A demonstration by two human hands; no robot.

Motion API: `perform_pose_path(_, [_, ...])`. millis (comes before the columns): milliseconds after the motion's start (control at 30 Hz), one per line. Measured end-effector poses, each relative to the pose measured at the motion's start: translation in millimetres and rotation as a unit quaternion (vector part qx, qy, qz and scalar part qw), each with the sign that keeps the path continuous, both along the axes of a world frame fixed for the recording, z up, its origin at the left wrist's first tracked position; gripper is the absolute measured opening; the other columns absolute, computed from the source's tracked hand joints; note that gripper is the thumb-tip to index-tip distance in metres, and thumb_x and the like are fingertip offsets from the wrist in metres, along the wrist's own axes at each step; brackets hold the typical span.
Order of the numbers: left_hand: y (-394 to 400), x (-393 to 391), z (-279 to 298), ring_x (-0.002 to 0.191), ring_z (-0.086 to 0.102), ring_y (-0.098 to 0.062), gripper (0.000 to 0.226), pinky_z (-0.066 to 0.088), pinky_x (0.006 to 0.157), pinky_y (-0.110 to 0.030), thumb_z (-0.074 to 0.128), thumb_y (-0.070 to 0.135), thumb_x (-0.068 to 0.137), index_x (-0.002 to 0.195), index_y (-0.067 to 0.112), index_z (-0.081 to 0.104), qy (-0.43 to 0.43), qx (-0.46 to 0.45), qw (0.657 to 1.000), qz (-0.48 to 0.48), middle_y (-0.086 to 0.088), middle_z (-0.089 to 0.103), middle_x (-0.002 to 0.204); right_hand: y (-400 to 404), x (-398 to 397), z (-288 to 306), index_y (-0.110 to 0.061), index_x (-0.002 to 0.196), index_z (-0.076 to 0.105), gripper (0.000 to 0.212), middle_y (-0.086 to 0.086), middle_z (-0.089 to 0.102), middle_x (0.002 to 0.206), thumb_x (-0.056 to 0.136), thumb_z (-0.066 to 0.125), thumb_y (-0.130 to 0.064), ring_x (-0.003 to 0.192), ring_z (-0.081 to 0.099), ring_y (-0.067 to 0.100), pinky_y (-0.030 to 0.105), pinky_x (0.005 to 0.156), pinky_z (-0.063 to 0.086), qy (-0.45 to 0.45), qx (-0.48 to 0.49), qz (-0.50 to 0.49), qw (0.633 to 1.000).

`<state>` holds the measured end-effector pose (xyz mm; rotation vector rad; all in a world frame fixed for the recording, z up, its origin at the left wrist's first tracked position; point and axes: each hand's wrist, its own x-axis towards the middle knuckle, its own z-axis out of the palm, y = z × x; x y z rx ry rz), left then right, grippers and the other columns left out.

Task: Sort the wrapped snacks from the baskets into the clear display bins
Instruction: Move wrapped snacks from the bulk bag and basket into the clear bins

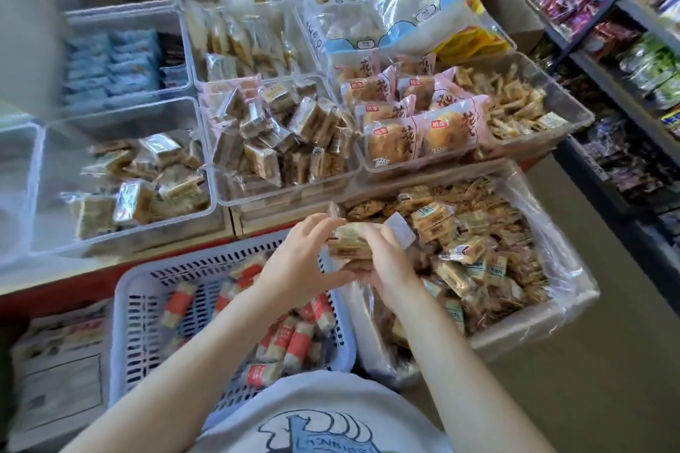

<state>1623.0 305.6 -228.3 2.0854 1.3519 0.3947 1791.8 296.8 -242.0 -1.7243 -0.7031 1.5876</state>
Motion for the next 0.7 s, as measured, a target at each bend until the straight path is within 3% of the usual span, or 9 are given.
perform_pose_path(67, [2.4, -24.2, 2.9, 0.125, 0.044, -0.017, 0.066, 0.043, 0.1, -0.03, 0.08, 0.044, 0.076, 0.134, 0.025, 0.055, 0.002, 0.036, 0.998, 0.043, 0.005, 0.049, 0.137, 13.7, -27.3, 6.6, -0.014, 0.102, 0.069, 0.037, 0.01, 0.074, 0.095, 0.095, 0.05, -0.045, 0.076, 0.071, 0.022, 0.035, 0.062, 0.055, 0.064, -0.024, 0.037, 0.997])
perform_pose_path(133, [3.5, -52.7, 4.9, 0.113, 0.053, -0.015, 0.056, 0.048, 0.088, -0.031, 0.08, 0.042, 0.077, 0.127, 0.026, 0.059, 0.002, 0.03, 0.995, 0.094, 0.008, 0.056, 0.127, 28.4, -53.5, 7.9, -0.011, 0.099, 0.07, 0.052, 0.01, 0.073, 0.086, 0.099, 0.043, -0.055, 0.068, 0.067, 0.02, 0.031, 0.06, 0.051, 0.063, -0.051, 0.083, 0.993])
perform_pose_path(233, [2.4, -103.2, 4.5, 0.093, 0.062, -0.014, 0.044, 0.049, 0.075, -0.029, 0.074, 0.038, 0.084, 0.123, 0.023, 0.062, -0.028, -0.008, 0.982, 0.184, 0.009, 0.067, 0.108, 50.5, -96.9, 5.5, -0.013, 0.101, 0.072, 0.074, 0.011, 0.074, 0.102, 0.081, 0.046, -0.08, 0.097, 0.069, 0.028, 0.045, 0.09, 0.053, -0.014, -0.06, 0.16, 0.985])
perform_pose_path(267, [2.0, -121.4, 3.8, 0.083, 0.063, -0.012, 0.038, 0.049, 0.069, -0.03, 0.073, 0.037, 0.086, 0.119, 0.022, 0.063, -0.045, -0.017, 0.975, 0.216, 0.009, 0.067, 0.097, 56.4, -111.9, 7.7, -0.016, 0.1, 0.071, 0.068, 0.011, 0.073, 0.105, 0.081, 0.047, -0.077, 0.104, 0.066, 0.03, 0.048, 0.096, 0.051, -0.048, -0.035, 0.188, 0.98])
perform_pose_path(333, [1.6, -158.3, 1.8, 0.072, 0.058, -0.002, 0.03, 0.044, 0.059, -0.025, 0.07, 0.033, 0.09, 0.116, 0.027, 0.058, -0.066, -0.029, 0.957, 0.28, 0.014, 0.063, 0.086, 65.2, -142.5, 12.5, -0.019, 0.11, 0.063, 0.041, 0.006, 0.065, 0.113, 0.094, 0.049, -0.054, 0.104, 0.061, 0.02, 0.037, 0.091, 0.05, -0.142, 0.068, 0.244, 0.957])
perform_pose_path(400, [4.3, -192.1, 1.6, 0.072, 0.056, 0.0, 0.03, 0.04, 0.056, -0.022, 0.065, 0.033, 0.093, 0.12, 0.03, 0.052, -0.059, -0.023, 0.939, 0.337, 0.015, 0.061, 0.085, 76.9, -170.1, 11.4, -0.018, 0.134, 0.049, 0.04, 0.002, 0.05, 0.136, 0.099, 0.05, -0.036, 0.116, 0.051, 0.014, 0.028, 0.091, 0.043, -0.252, 0.182, 0.309, 0.899])
perform_pose_path(467, [13.4, -223.0, 0.2, 0.075, 0.058, -0.01, 0.026, 0.047, 0.061, -0.031, 0.06, 0.032, 0.095, 0.119, 0.025, 0.051, -0.053, -0.015, 0.927, 0.372, 0.009, 0.062, 0.088, 88.3, -195.7, -5.2, -0.016, 0.15, 0.034, 0.055, 0.003, 0.032, 0.155, 0.1, 0.051, -0.032, 0.141, 0.032, 0.018, 0.032, 0.11, 0.031, -0.348, 0.259, 0.394, 0.81])
perform_pose_path(567, [39.2, -261.2, -6.7, 0.084, 0.057, -0.024, 0.019, 0.046, 0.069, -0.04, 0.056, 0.022, 0.093, 0.112, 0.019, 0.053, -0.056, 0.011, 0.916, 0.397, -0.001, 0.061, 0.093, 95.0, -219.3, -40.8, -0.02, 0.158, 0.018, 0.068, 0.005, 0.0, 0.167, 0.099, 0.048, -0.039, 0.153, 0.008, 0.022, 0.044, 0.123, 0.007, -0.453, 0.246, 0.499, 0.697])
perform_pose_path(700, [83.0, -293.5, -17.8, 0.12, 0.044, -0.031, 0.046, 0.038, 0.096, -0.038, 0.054, 0.013, 0.093, 0.138, 0.013, 0.047, -0.017, 0.053, 0.912, 0.407, -0.012, 0.053, 0.127, 92.6, -220.9, -58.5, -0.022, 0.158, 0.006, 0.077, 0.006, -0.02, 0.165, 0.097, 0.048, -0.043, 0.154, 0.0, 0.029, 0.049, 0.123, 0.0, -0.523, 0.251, 0.521, 0.626])
